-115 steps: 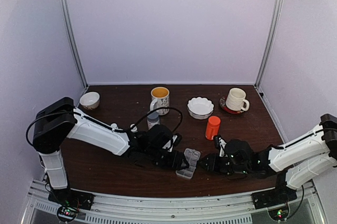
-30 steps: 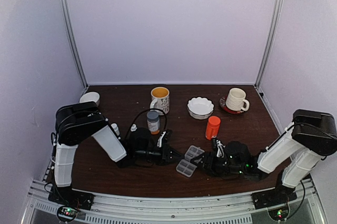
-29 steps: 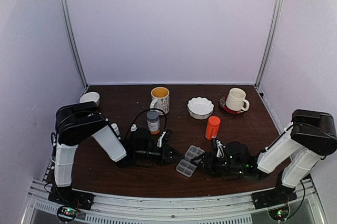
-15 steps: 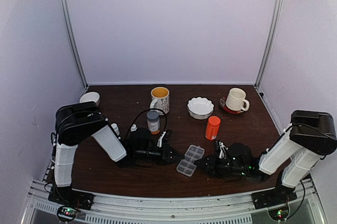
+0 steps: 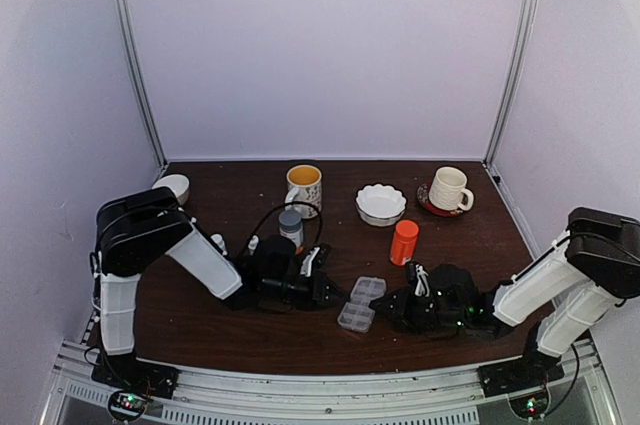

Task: Sort the pills into containers
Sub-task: Pick up the pill container from the center of the board.

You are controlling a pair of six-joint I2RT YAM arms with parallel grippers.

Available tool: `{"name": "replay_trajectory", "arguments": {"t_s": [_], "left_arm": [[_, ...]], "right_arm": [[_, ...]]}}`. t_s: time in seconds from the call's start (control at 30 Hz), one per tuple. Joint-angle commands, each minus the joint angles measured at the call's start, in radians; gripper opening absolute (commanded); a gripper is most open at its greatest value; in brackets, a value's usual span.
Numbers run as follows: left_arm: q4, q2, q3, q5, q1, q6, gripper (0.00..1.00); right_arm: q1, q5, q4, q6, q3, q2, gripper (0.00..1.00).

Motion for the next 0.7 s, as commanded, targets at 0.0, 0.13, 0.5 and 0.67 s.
{"name": "replay_trajectory", "arguments": {"t_s": [0.0,0.13,0.5,0.67], "left_arm": [[-0.408,0.002,0.023,-0.146,-0.017,0.124,0.06],[-0.488,-0.056,0.041,-0.189,-0.033,0.159,0.13],[-0.165,-0.256,-0.140,-0.167,-0.031,0.036,0.56],[0.107,-0.284,-0.204,-0.105,-0.032,-0.065,0.68]], "right_arm": [[0.006,0.010,-0.081,-0.073,0.021,-0.025,0.17],[0.005,0.015,-0.078,-0.082,0.019,-0.055,0.17],[0.005,0.023,-0.064,-0.171,-0.002,-0.208,0.17],[0.006,0.014,-0.099,-0.216,-0.001,-0.303,0.18]]}}
